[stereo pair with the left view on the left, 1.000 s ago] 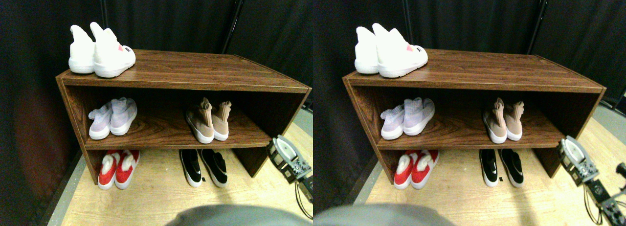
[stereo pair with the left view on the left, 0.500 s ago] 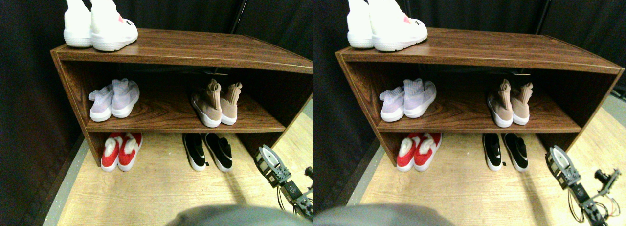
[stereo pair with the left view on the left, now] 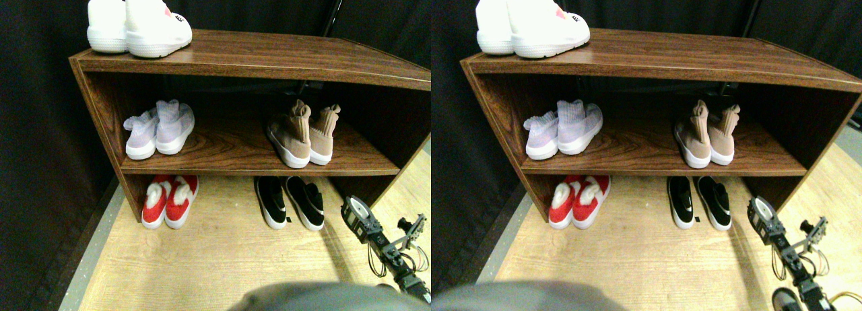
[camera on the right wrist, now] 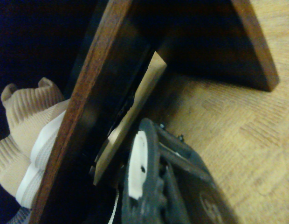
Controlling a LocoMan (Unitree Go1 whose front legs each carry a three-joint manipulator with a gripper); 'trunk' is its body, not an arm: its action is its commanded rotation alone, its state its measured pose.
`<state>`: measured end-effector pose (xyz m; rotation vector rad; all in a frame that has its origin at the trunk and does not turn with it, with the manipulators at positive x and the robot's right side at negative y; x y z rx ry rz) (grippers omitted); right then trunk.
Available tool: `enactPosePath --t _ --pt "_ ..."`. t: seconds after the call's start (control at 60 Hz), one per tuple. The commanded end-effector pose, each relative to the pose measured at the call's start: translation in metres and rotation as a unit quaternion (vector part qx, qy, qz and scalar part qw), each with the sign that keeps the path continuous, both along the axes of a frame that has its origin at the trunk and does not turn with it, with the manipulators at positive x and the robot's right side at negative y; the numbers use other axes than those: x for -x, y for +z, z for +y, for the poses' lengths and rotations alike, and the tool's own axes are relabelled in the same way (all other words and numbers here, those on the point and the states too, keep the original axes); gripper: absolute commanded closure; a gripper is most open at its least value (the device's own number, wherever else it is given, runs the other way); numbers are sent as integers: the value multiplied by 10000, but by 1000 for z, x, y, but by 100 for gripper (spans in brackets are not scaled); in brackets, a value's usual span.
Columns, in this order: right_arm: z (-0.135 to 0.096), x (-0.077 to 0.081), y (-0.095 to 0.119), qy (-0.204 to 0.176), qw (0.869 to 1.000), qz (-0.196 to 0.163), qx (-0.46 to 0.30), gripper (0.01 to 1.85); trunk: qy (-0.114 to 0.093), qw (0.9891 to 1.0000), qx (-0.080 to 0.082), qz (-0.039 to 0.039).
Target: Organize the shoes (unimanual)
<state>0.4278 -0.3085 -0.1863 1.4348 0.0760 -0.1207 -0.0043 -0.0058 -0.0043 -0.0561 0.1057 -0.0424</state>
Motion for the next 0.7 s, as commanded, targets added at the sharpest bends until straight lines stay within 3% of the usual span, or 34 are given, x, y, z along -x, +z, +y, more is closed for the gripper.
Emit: enactPosePath --t 0.017,0.35,0.533,0.7 --pt "-3 -10 -3 -49 9999 -95 -48 180 41 9999 139 79" --pt "-14 -40 -35 -609 9972 422 -142 180 87 9998 175 73" --pt "-15 -50 -46 -554 9970 493 -198 180 108 9997 201 65" --pt "-7 -49 -48 -515 9967 593 -215 180 116 9997 212 66"
